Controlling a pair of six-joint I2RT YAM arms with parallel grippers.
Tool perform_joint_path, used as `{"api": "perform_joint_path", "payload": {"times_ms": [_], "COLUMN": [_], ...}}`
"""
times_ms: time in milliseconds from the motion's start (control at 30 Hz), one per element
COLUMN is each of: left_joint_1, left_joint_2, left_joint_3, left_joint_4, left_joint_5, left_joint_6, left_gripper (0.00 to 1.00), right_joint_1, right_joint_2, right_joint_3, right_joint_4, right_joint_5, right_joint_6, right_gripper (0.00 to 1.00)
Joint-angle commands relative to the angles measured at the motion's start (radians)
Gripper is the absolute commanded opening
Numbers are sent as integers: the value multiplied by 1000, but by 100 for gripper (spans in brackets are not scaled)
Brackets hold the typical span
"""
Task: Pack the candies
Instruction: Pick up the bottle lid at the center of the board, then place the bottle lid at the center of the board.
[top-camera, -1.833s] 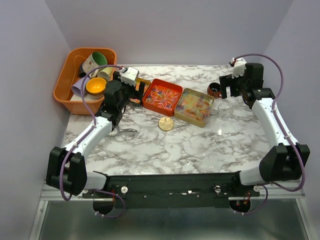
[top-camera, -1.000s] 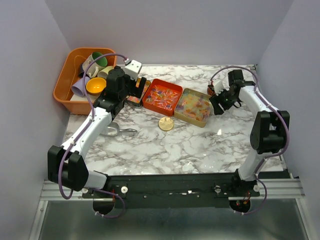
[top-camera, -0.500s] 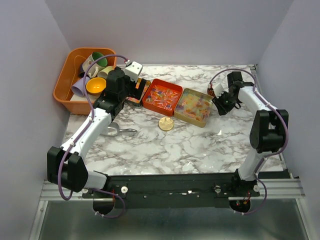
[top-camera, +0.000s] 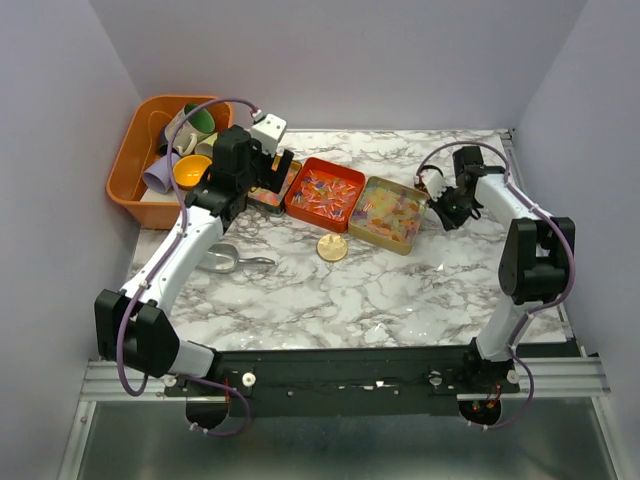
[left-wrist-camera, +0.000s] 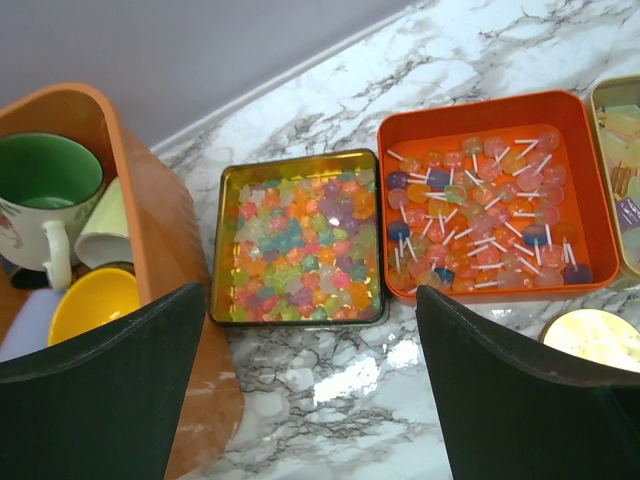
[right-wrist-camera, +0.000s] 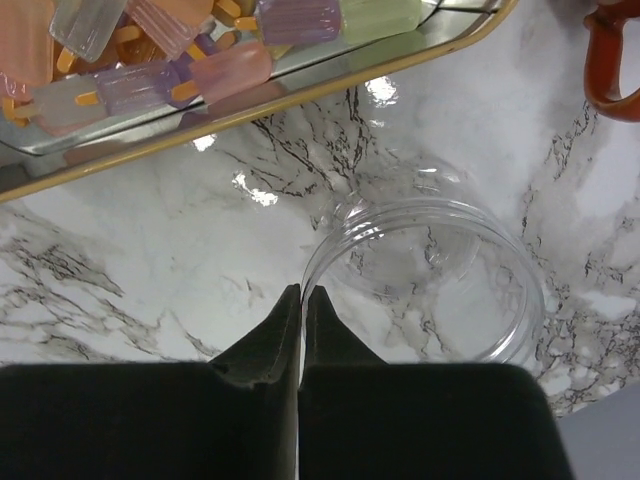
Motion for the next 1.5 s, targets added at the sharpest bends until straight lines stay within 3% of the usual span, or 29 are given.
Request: {"api": "perform_joint_path", "payload": {"times_ms": [0,167,300,533,833,1033,1467], "left_joint_1": [-3,-1,-1,13,114,151,227], "left_joint_2": [24,-23,-161,-315,-424,-484,-577], "left_joint_3": [136,133,-2,-77,-80,-82,-146], "left_joint_4": [-143,-162,-110,-177,-266,-352,-387], "left_joint_5": [-15,-43,-18,-1,76,72,129], "left_joint_6": [85,93,71,1,-104,-125,-145], "left_gripper": [97,97,98,99,99,99,99], "right_joint_1": [0,12,96,486,860,963,1000], "right_joint_2": [-108,-233,-323,-490,-376,-297,-195], "right_joint_3": [-40,-14,9,-110,-138,-156,-172], "right_joint_4": [-52,-104,-234,-284,-270,-184,-101], "right_joint_5": [-36,-120,-212,-233,-211,-168,-99], "right_joint_6": [-109,-163,-253,-355,-241,-169,-177], "right_gripper": [6,1,1,1,2,2,3]}}
